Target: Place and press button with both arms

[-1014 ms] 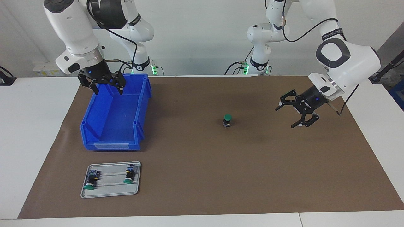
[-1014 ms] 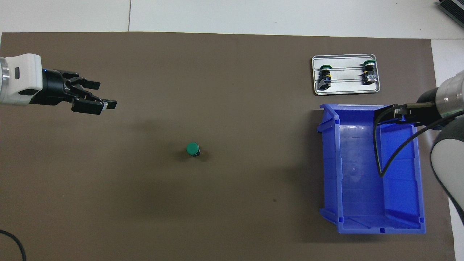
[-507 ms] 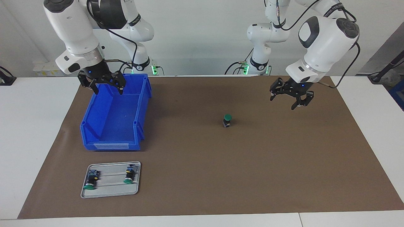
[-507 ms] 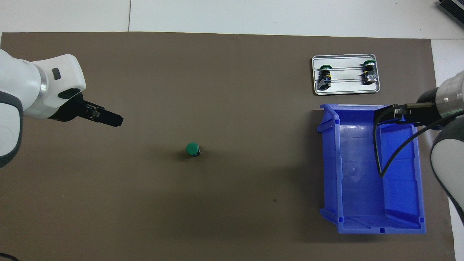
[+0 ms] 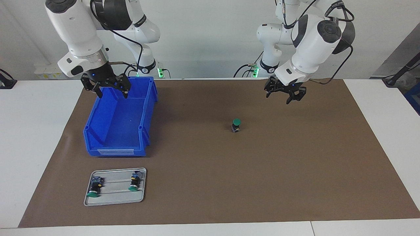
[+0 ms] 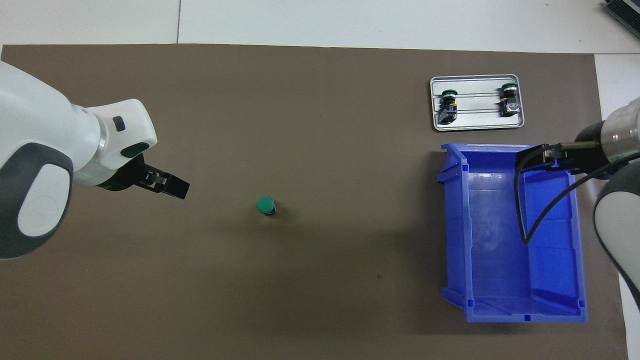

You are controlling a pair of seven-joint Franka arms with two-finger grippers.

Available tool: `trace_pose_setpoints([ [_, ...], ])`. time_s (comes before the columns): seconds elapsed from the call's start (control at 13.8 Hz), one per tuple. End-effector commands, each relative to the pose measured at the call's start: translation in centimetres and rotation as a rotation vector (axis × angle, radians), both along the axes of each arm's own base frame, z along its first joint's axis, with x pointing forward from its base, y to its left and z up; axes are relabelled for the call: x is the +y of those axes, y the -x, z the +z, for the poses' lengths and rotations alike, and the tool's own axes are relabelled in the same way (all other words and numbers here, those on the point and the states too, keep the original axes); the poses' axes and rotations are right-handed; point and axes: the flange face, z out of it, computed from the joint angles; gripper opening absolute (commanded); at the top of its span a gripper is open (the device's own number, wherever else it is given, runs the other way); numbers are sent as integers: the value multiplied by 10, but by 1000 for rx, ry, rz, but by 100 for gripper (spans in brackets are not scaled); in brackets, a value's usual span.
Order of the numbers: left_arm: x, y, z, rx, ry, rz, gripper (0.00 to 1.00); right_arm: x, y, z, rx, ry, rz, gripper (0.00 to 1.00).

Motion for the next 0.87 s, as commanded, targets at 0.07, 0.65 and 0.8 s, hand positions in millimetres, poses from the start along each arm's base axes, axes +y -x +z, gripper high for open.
trace_pose_setpoints([
  [0.07,-17,24,-3,6,-51,168,0,2,7,2,-6,-20,-12,100],
  [0.65,-89,36,-52,-83,-25,292,0,2,7,1,-5,-20,-12,100],
  [0.8,-98,31,-64,-99,-13,288,0,2,7,1,-5,-20,-12,100],
])
